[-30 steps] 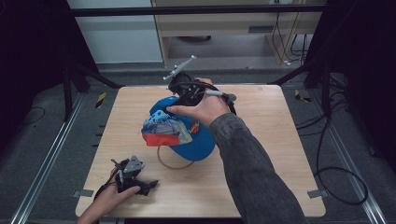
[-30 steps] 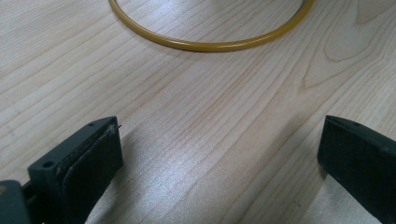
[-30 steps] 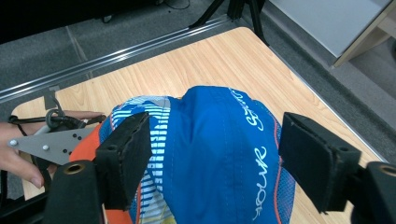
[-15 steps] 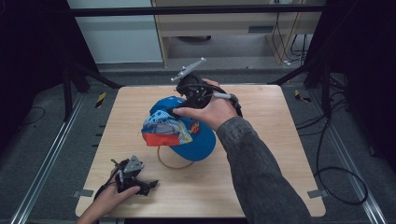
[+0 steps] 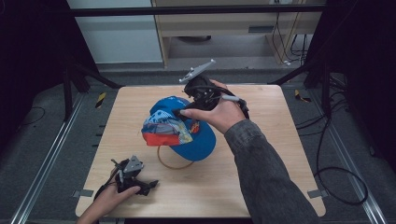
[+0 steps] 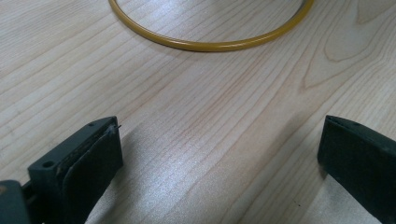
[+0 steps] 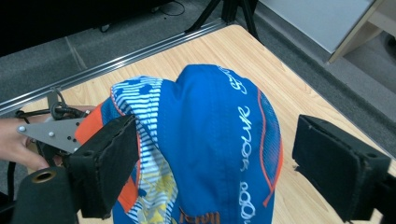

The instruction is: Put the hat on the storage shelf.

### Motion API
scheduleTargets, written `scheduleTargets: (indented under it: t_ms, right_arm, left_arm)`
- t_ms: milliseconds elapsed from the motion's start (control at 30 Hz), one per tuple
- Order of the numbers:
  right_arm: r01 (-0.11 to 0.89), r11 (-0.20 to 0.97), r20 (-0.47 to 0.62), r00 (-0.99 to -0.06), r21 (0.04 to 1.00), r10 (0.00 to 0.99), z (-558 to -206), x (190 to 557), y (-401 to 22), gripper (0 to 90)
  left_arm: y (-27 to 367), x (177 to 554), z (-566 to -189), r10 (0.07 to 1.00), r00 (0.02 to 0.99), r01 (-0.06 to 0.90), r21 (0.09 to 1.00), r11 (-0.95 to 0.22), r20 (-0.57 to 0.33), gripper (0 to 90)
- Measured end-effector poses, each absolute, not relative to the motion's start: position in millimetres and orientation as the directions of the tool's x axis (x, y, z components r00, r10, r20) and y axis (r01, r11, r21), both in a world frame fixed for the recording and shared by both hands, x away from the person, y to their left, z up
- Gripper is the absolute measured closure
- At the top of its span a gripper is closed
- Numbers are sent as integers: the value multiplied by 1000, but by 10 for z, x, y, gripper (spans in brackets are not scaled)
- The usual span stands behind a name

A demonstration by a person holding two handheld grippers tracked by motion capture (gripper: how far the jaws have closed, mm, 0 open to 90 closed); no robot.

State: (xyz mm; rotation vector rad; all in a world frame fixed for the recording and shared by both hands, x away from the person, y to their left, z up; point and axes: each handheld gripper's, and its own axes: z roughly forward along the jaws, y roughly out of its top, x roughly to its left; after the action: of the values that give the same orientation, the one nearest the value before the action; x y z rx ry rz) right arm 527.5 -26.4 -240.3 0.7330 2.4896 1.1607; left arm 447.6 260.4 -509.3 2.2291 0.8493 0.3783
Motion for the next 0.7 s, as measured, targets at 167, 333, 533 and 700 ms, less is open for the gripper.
scheduleTargets:
  t_ms: [167,333,533,700]
  right_arm:
    - [332,530,-44,-816,780,576,-2407,5254,-345,89]
    - [332,524,-45,-811,784,583,-2428,5235,-422,65]
    - [328,513,-49,-806,793,590,-2450,5207,-520,57]
    - [334,500,-42,-798,799,601,-2469,5179,-657,55]
  left_arm:
    - [2604,4476,-5092,671,741,464,709,-532,19,0]
    - [2604,4477,-5093,671,741,463,709,-532,19,0]
    - [2604,4476,-5093,671,741,463,710,-531,19,0]
    - [2603,4476,-5093,672,741,464,710,-531,18,0]
